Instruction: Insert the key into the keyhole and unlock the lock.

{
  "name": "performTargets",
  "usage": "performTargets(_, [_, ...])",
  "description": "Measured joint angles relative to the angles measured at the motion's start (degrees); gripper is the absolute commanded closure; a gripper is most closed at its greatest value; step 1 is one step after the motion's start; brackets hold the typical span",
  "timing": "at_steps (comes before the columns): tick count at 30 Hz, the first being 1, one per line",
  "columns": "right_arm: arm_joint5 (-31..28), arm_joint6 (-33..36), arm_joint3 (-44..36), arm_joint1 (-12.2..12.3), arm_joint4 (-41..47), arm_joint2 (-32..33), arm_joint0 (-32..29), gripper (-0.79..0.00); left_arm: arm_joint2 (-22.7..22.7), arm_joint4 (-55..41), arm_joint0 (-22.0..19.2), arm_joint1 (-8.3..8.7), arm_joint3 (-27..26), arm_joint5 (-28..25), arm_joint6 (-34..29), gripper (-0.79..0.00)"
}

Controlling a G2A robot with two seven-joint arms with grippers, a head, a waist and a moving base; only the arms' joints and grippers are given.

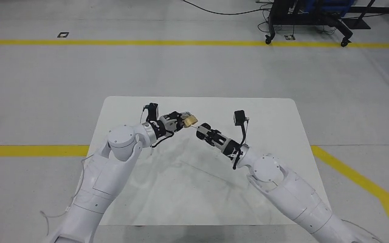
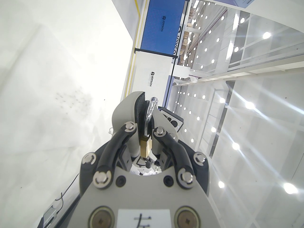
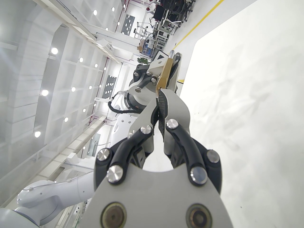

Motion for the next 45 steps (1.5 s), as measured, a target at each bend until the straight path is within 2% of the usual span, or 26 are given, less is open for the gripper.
performTargets(32, [0.69,0.24,0.58,-2.90,-1.67,3.31,-1.73,0.000,-0.26,-0.72,0.42,-0.35,-0.09,0.07,1.06,0.000])
performTargets(45, [-0.07,3.66,0.86,-4.16,-2.53,2.56,-2.01,0.000,-0.79,-2.68,0.49,-0.58,0.47,0.38,1.85,0.000])
